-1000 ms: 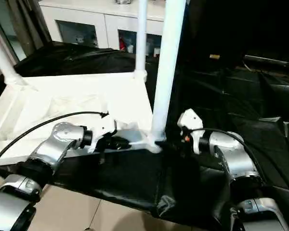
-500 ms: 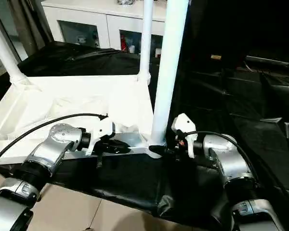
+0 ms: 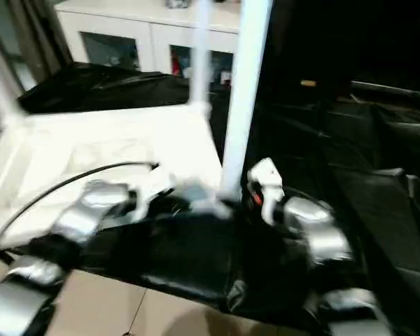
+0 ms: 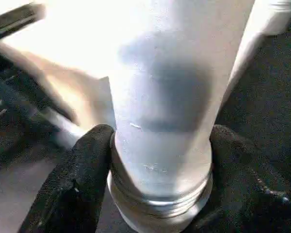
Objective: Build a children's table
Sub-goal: Rotate leg to tighten
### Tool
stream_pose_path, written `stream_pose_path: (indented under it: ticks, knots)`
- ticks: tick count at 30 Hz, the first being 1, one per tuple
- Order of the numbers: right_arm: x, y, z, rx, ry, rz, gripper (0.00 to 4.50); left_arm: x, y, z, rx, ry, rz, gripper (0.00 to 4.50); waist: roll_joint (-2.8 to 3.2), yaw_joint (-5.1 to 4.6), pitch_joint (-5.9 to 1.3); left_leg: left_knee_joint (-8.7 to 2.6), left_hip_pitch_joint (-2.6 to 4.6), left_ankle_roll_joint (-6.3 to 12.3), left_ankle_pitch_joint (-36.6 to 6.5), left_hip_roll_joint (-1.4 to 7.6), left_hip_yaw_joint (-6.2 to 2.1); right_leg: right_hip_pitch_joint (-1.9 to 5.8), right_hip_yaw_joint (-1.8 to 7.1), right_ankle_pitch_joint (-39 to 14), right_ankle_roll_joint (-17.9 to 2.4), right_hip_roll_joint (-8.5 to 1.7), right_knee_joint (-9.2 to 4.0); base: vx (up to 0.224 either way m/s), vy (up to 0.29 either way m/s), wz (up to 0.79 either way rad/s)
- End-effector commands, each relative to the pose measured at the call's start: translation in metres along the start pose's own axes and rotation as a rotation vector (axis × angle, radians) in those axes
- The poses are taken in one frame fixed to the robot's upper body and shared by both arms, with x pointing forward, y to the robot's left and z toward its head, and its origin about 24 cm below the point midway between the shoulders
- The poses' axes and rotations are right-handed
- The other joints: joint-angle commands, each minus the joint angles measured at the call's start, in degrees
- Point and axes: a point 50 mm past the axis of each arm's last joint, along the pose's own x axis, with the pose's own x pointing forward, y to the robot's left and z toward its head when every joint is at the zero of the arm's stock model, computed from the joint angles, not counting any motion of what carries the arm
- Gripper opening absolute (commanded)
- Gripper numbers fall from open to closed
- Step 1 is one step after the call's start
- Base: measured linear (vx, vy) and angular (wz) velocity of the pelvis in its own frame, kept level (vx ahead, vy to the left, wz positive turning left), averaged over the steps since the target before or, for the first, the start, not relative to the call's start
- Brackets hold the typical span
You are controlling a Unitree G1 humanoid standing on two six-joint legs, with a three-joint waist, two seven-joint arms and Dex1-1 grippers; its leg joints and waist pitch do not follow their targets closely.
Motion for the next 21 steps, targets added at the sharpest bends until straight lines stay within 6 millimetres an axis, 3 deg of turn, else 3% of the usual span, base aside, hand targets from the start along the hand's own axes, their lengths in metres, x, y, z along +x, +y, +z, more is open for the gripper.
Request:
stream_pose_path:
  ticks: [1,3,4,9,10,15,21]
  knots:
    - [0.007,0.002,-0.014,0.068,0.055,-0.162,2.72,0.005,0.006,-0.005,-0.098,0.031,0.143,0.0,-0.82,-0.17,-3.58,-4.14,0.72,0.47,-14.11,1.07,-0.52,2.61,2.02,-20.8,-9.86,-3.59,-4.7,0.0,0.0,0.0]
    - [0.013,0.008,-0.016,0.097,0.05,-0.205,2.72,0.009,0.004,-0.002,-0.085,0.039,0.155,0.0,-0.71,-0.07,-3.48,-4.12,0.93,0.92,-14.29,1.11,-0.42,2.21,2.21,-20.52,-9.72,-3.68,-5.01,0.0,0.0,0.0]
    - [0.02,0.018,-0.017,0.114,0.045,-0.238,2.72,0.015,0.002,0.0,-0.06,0.05,0.154,0.0,-0.54,-0.17,-3.43,-4.2,0.68,0.95,-14.26,1.01,-0.44,2.27,2.25,-20.53,-9.58,-3.64,-5.0,0.0,0.0,0.0]
    - [0.035,0.043,-0.01,0.087,-0.02,-0.156,2.72,0.023,-0.005,0.007,-0.026,0.031,0.111,0.0,-0.55,-0.14,-3.49,-4.36,0.7,1.11,-15.46,1.03,-0.47,2.38,2.2,-20.19,-8.79,-3.63,-5.14,0.0,0.0,0.0]
    - [0.036,0.044,-0.008,0.093,-0.033,-0.143,3.07,0.023,-0.005,0.007,-0.023,0.03,0.102,0.0,-0.54,-0.13,-3.49,-4.38,0.68,1.16,-15.49,1.06,-0.5,2.41,2.23,-20.02,-8.83,-3.65,-5.1,0.0,0.0,0.0]
    - [0.029,0.036,0.001,0.061,-0.071,-0.071,3.64,0.018,-0.007,0.002,-0.028,0.037,0.052,0.0,-0.75,-0.02,-3.6,-4.28,0.43,2.11,-14.01,1.07,-0.43,2.73,2.25,-16.97,-9.65,-3.63,-4.75,0.0,0.0,0.0]
    - [-0.002,0.016,0.014,-0.063,-0.028,0.217,3.97,-0.001,-0.01,-0.01,-0.039,0.073,-0.124,0.0,-0.6,0.13,-3.79,-3.87,0.12,4.55,-10.63,1.26,-0.34,3.17,2.21,-10.79,-12.0,-3.59,-3.97,0.0,0.0,0.0]
